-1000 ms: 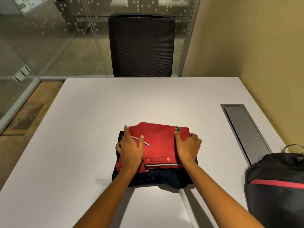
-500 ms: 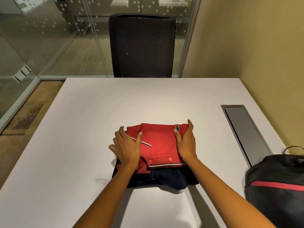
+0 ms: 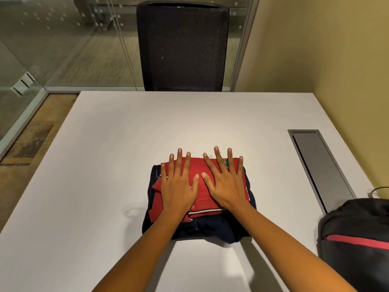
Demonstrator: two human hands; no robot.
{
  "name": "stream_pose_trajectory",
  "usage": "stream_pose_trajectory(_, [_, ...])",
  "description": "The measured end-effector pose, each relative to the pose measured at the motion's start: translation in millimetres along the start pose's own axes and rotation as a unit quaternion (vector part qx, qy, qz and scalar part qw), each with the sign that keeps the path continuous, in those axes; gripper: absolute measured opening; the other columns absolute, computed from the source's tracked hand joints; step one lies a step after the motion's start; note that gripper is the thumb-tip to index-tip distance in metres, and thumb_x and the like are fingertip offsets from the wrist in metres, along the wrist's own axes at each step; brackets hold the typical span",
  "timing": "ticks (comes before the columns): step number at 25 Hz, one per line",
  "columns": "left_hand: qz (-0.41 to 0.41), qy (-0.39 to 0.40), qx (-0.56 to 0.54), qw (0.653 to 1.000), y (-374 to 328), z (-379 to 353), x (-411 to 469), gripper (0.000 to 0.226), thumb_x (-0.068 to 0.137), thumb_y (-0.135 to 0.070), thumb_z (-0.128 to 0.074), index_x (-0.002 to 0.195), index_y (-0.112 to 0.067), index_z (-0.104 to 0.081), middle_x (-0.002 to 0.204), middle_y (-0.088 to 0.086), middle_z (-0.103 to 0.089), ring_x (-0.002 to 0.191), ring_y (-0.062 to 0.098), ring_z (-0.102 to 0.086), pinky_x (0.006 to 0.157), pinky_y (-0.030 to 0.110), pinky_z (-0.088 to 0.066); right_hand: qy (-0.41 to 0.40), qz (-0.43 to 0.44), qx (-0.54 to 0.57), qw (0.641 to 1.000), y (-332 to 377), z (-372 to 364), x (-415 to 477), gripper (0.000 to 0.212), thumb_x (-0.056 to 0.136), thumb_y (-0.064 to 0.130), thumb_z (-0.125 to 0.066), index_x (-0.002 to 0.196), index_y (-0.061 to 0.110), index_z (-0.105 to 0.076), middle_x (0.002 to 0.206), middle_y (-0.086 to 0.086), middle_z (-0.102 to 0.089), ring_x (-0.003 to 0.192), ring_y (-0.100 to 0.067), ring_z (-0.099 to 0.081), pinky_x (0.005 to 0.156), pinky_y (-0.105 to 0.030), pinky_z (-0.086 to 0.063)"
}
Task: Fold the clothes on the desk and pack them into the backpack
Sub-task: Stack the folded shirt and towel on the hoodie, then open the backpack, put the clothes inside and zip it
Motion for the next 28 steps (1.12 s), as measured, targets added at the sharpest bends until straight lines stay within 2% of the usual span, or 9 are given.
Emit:
stream_pose_trajectory(3, [0.015,0.024,-0.008,1.0,4.3,-8.5,7.6,0.065,0.095,-0.051,-0.027,0.154,-0.025,-0.019,0.162,0.003,-0.01,0.149,0.025,-0.01,0.12,0.048,-0.013,0.021,-0.012,-0.005,1.0,-1.6,-8.2,7.3,0.061,0.097,0.063,-0.015,0.153,0.042,-0.005,0.163,0.004,0.005,0.148,-0.03,0.016,0.115,-0.062,0.005])
stream_pose_trajectory(7, [0.009,0.048,-0.025,0.998,4.2,-6.4,7.6,0.065,0.094,-0.052,-0.025,0.152,-0.022,-0.026,0.16,0.004,-0.022,0.147,0.027,-0.019,0.118,0.051,-0.018,0.033,-0.011,0.003,0.999,1.3,-4.2,6.0,0.062,0.096,0.065,-0.01,0.153,0.041,-0.008,0.163,0.004,0.001,0.149,-0.029,0.012,0.115,-0.063,0.002])
stream_pose_trajectory(10, [0.01,0.057,-0.072,0.996,3.5,6.4,3.4,0.064,0.098,-0.049,-0.025,0.154,-0.019,-0.016,0.161,0.002,-0.017,0.149,0.024,-0.009,0.121,0.047,-0.007,0.014,-0.003,0.031,0.999,6.9,13.1,-0.1,0.061,0.097,0.062,-0.012,0.153,0.039,-0.012,0.163,0.003,-0.002,0.149,-0.024,0.012,0.117,-0.057,0.006])
stream_pose_trajectory(13, [0.043,0.017,-0.221,0.974,-2.9,38.3,-4.1,0.058,0.101,-0.032,-0.04,0.153,-0.017,-0.018,0.16,0.002,-0.018,0.149,0.019,-0.001,0.121,0.037,0.001,-0.061,-0.006,0.102,0.993,8.9,48.7,-15.8,0.056,0.1,0.05,-0.025,0.148,0.024,-0.036,0.16,-0.002,-0.022,0.15,-0.018,0.001,0.12,-0.047,0.007])
stream_pose_trajectory(16, [0.034,-0.041,-0.291,0.955,-16.6,72.6,-13.8,0.04,0.101,-0.021,-0.043,0.14,-0.013,-0.044,0.152,0.002,-0.036,0.148,0.017,-0.012,0.118,0.031,-0.007,-0.163,-0.008,0.161,0.973,5.9,89.8,-43.8,0.043,0.1,0.035,-0.036,0.129,0.013,-0.059,0.146,-0.003,-0.048,0.147,-0.016,-0.022,0.122,-0.043,-0.003])
stream_pose_trajectory(18, [0.003,-0.071,-0.32,0.945,-29.0,91.2,-18.2,0.028,0.101,-0.016,-0.044,0.125,-0.013,-0.059,0.142,0.0,-0.048,0.144,0.015,-0.021,0.117,0.03,-0.016,-0.221,-0.011,0.185,0.957,2.1,116.2,-65.4,0.036,0.099,0.029,-0.04,0.12,0.012,-0.064,0.136,0.0,-0.057,0.142,-0.016,-0.032,0.122,-0.043,-0.008])
stream_pose_trajectory(20, [-0.034,-0.084,-0.341,0.936,-44.3,107.5,-23.2,0.024,0.1,-0.014,-0.046,0.113,-0.015,-0.066,0.134,-0.004,-0.054,0.141,0.013,-0.025,0.114,0.025,-0.018,-0.268,-0.02,0.186,0.945,-2.9,142.5,-89.3,0.03,0.098,0.025,-0.044,0.113,0.013,-0.067,0.127,0.002,-0.061,0.136,-0.018,-0.041,0.12,-0.044,-0.012])
stream_pose_trajectory(25, [-0.112,-0.061,-0.38,0.916,-88.7,129.8,-43.9,0.023,0.1,-0.014,-0.046,0.104,-0.02,-0.068,0.127,-0.011,-0.054,0.138,0.008,-0.029,0.108,0.014,-0.017,-0.346,-0.063,0.12,0.928,-22.5,200.0,-155.1,0.022,0.094,0.021,-0.05,0.101,0.016,-0.07,0.111,0.003,-0.065,0.12,-0.015,-0.053,0.11,-0.044,-0.026])
stream_pose_trajectory(28, [-0.181,-0.046,-0.403,0.896,-123.1,135.5,-57.0,0.024,0.099,-0.011,-0.046,0.101,-0.018,-0.069,0.118,-0.009,-0.058,0.125,0.008,-0.041,0.102,0.005,-0.02,-0.389,-0.108,0.067,0.912,-40.3,238.9,-198.9,0.019,0.094,0.019,-0.053,0.097,0.014,-0.072,0.105,0.002,-0.067,0.115,-0.017,-0.055,0.105,-0.044,-0.031])
Point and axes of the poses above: each hand's wrist, its own x-axis towards the middle knuckle, its own z-axis out of the back of the hand, y = z × x, the point moved 8 cm from there along x, towards the middle knuckle
